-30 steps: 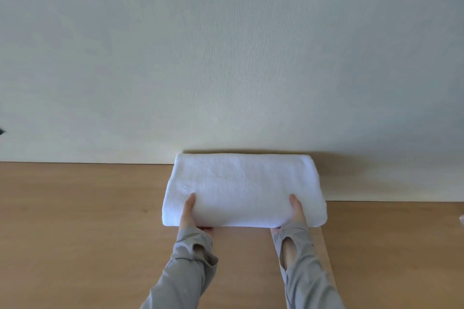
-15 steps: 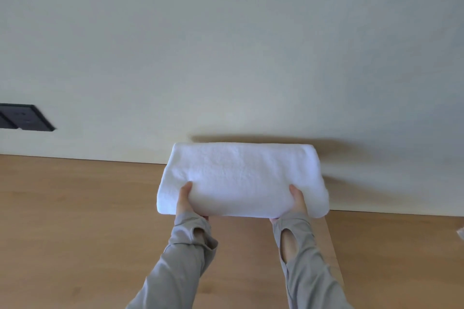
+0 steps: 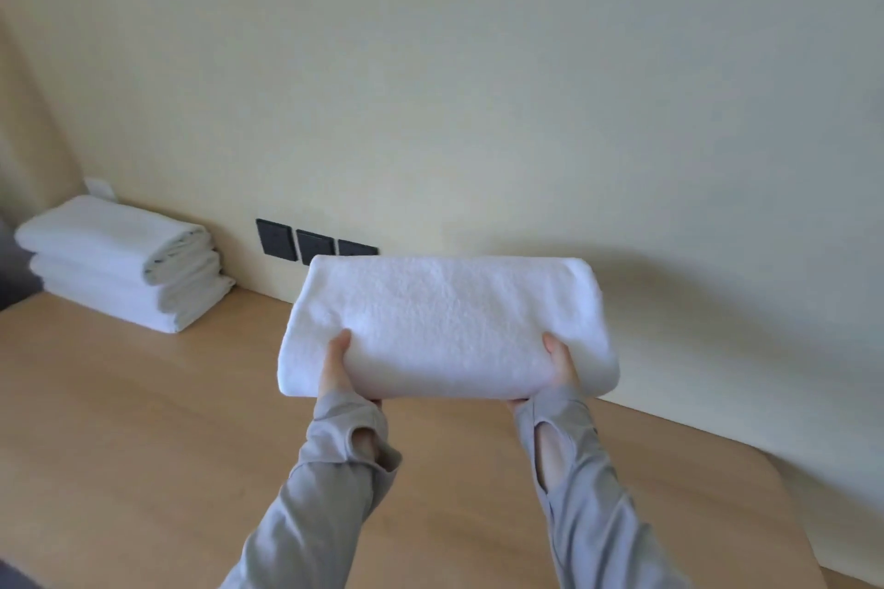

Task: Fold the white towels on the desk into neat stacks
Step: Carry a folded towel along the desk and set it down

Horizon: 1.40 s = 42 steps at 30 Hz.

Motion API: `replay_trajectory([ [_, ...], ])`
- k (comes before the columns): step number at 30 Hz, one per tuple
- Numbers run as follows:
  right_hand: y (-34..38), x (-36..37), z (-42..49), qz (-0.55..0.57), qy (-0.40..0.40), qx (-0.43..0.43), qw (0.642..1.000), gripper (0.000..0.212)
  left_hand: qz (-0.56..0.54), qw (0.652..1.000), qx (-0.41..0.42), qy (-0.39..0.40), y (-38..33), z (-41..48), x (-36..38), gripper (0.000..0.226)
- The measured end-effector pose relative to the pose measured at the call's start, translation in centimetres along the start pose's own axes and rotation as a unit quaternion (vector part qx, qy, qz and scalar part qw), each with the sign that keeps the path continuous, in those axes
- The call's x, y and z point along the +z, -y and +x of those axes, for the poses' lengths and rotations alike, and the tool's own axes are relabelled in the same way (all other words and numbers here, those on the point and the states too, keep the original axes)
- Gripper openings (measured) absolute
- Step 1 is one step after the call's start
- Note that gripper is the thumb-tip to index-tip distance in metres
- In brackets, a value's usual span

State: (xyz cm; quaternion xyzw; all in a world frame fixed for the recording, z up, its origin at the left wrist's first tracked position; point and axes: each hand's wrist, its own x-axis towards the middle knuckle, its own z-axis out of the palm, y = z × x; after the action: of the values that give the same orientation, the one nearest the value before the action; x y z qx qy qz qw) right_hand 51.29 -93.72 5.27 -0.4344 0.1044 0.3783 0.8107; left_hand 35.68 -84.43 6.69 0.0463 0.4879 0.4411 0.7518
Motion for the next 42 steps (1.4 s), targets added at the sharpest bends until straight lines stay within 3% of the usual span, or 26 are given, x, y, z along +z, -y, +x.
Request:
replay_trajectory([
  [6, -11.2, 12.2, -8.1, -0.056, 0.112, 0.052, 0.991, 0.011, -0.066, 0.993, 0.094, -0.022, -15.7, 0.0, -10.2, 0.051],
  [10, -18.9, 18.4, -13.6, -0.098, 0.130, 0.094, 0.982, 0.016, -0.096, 0.981, 0.163, -0.052, -24.6, -0.5, -17.3, 0.056],
  [15, -26.2, 23.9, -18.5, -0.110, 0.144, 0.122, 0.976, 0.023, -0.132, 0.964, 0.213, -0.087, -32.0, -0.1, -23.2, 0.045],
  [18, -29.6, 26.8, -19.9, -0.119, 0.157, 0.127, 0.972, 0.031, -0.153, 0.957, 0.230, -0.092, -35.3, 0.8, -25.3, 0.054],
  [22, -32.9, 31.0, -20.5, -0.140, 0.188, 0.149, 0.961, 0.046, -0.178, 0.951, 0.236, -0.087, -39.8, 3.1, -26.7, 0.043],
  [25, -35.9, 34.8, -19.8, -0.187, 0.233, 0.170, 0.939, 0.056, -0.188, 0.942, 0.259, -0.100, -44.1, 6.4, -27.3, 0.053],
  [28, -39.1, 38.9, -18.3, -0.188, 0.229, 0.183, 0.937, 0.056, -0.176, 0.944, 0.257, -0.108, -48.4, 10.3, -27.2, 0.063],
  [37, -45.2, 49.6, -11.3, -0.062, 0.173, 0.206, 0.961, 0.055, -0.118, 0.960, 0.241, -0.079, -59.5, 20.8, -21.6, 0.051],
  [42, -47.4, 53.1, -6.6, 0.039, 0.128, 0.137, 0.982, 0.046, -0.055, 0.975, 0.210, -0.050, -63.3, 26.7, -16.6, 0.040],
])
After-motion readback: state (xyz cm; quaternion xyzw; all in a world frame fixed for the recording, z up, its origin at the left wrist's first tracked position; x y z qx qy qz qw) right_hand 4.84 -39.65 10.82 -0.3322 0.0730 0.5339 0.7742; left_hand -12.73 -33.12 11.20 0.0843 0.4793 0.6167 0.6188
